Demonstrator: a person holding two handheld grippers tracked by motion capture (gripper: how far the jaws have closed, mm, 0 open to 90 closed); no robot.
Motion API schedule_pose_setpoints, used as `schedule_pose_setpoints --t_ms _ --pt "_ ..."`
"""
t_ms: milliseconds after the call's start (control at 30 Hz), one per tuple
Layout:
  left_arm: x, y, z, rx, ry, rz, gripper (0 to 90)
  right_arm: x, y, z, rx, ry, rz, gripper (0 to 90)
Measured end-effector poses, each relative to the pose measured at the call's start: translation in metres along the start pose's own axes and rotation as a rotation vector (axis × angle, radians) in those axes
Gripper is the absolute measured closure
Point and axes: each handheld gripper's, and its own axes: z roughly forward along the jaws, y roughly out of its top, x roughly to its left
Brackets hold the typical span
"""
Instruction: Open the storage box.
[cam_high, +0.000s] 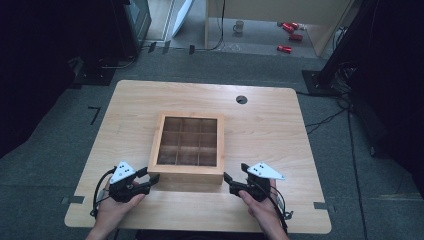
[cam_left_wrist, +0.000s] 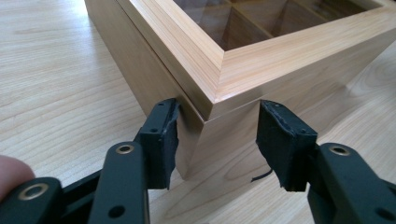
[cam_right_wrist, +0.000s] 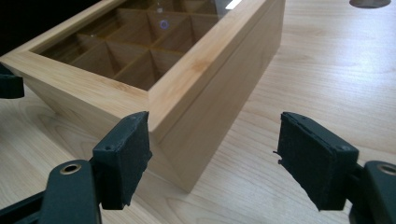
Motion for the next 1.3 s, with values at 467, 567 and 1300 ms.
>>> schedule_pose_setpoints --t_ms 467,567,1300 --pt "0.001 0.003 -0.005 0.016 0.005 -0.017 60.9 0.009 0.008 0.001 0.003 0.082 -0.053 24.4" --pt "0.001 0.004 -0.006 0.018 0.002 -0.011 60.9 0.009 0.01 0.0 -0.002 0.083 -0.06 24.4" --pt "0.001 0.017 -0.012 -0.033 -0.01 -0.005 62.8 0.02 0.012 0.015 -0.002 0.023 -0.195 20.0"
